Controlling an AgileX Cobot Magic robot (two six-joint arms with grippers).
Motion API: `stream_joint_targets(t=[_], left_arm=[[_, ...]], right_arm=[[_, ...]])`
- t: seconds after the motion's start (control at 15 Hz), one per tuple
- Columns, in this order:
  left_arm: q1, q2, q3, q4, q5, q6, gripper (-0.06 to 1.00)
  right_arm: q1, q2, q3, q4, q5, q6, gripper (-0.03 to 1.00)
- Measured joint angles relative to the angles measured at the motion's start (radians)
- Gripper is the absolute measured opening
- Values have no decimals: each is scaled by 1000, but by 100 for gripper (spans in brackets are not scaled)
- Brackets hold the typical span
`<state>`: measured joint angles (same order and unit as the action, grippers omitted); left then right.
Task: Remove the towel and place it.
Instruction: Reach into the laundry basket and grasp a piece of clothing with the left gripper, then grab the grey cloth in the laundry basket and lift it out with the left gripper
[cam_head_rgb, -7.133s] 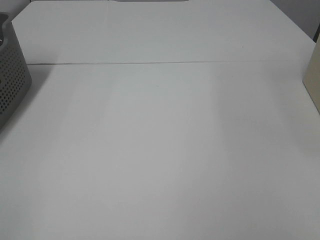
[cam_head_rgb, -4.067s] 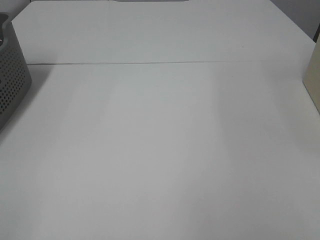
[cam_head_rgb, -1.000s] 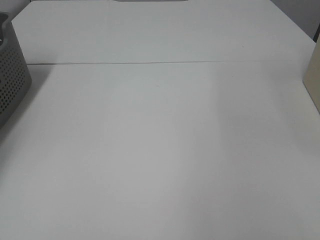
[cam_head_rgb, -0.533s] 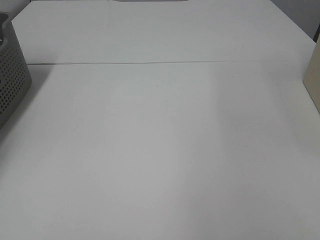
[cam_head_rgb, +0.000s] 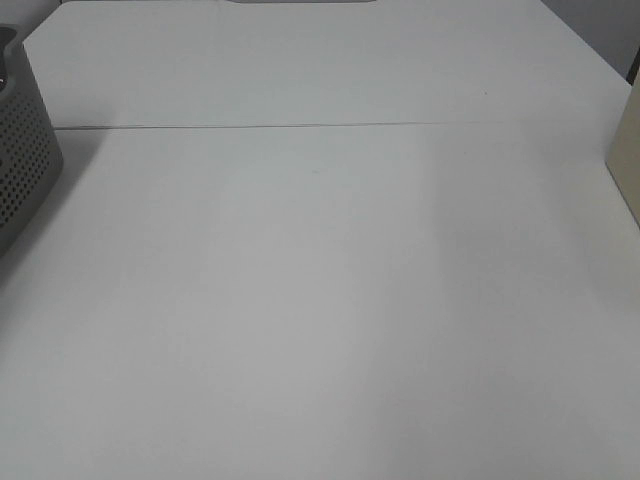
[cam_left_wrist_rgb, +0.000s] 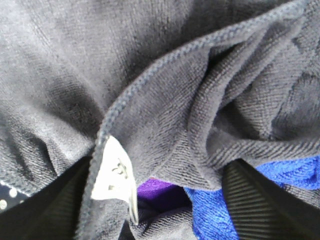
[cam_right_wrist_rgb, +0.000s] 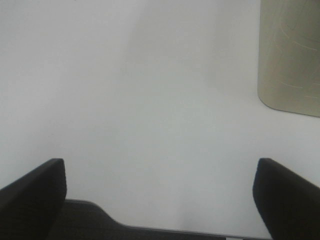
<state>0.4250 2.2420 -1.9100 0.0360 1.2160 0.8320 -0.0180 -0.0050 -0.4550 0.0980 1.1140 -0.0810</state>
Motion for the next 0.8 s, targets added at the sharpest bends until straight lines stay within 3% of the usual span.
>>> stream_joint_targets(t=[0.13,0.2,0.47,0.53,0.8], left_arm=[[0,0,0,20,0,11,62],[0,2,0,39,0,31,54],[0,-26,0,68,0,78,4],[0,-29,0,64,0,71,0],[0,-29,0,43,0,19,0]], right_arm=[[0,0,0,0,0,0,97],[0,0,0,0,0,0,97],[0,0,0,0,0,0,97],[0,0,0,0,0,0,97],[0,0,0,0,0,0,97]])
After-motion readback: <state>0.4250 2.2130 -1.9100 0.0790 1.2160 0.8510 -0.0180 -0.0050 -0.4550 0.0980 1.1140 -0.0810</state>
